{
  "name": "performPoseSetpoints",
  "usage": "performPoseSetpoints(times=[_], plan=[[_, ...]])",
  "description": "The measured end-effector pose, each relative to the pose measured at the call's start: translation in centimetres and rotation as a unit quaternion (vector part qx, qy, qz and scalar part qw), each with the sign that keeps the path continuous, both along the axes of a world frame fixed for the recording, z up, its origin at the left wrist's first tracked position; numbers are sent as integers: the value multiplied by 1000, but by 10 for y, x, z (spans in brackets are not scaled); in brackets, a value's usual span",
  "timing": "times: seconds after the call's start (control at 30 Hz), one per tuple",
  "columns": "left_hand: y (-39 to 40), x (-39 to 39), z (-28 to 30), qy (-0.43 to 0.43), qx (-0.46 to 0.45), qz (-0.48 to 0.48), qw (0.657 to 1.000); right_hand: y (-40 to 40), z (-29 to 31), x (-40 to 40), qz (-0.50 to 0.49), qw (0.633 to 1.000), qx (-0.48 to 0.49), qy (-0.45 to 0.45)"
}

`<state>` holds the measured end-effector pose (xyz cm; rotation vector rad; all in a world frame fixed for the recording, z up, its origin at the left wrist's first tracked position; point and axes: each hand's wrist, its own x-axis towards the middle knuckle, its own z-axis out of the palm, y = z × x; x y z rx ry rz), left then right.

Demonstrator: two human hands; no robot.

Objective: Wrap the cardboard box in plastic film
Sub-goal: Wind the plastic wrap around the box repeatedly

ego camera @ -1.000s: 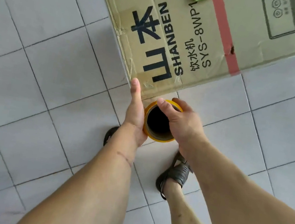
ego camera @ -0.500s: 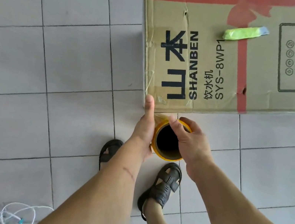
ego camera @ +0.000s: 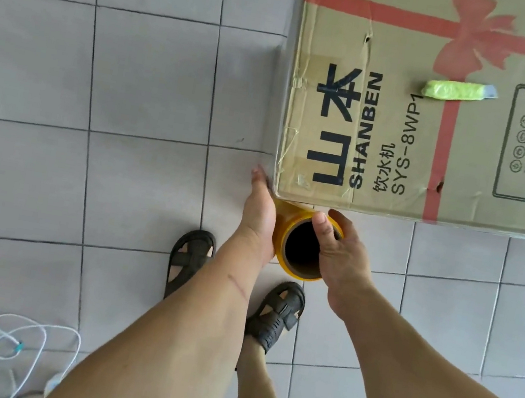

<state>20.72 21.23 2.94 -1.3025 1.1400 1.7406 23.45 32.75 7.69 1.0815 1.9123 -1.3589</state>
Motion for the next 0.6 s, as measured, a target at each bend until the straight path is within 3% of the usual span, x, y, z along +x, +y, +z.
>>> performPoseSetpoints(times=[0.13,0.27,0.53,0.6], plan=[[-10,-10,8,-4,21,-40,999,-3,1,1,-13,1000,-13,-7],[-17,-28,9,-13,40,-3,999,-4,4,0,-12,1000,-19,-15],[-16,-32,-43,-19,79,55,995,1,-7,3,-12,999,-33,-1],[-16,-34,-56,17,94,47,994,2,-10,3,-8,1000,-27,3]])
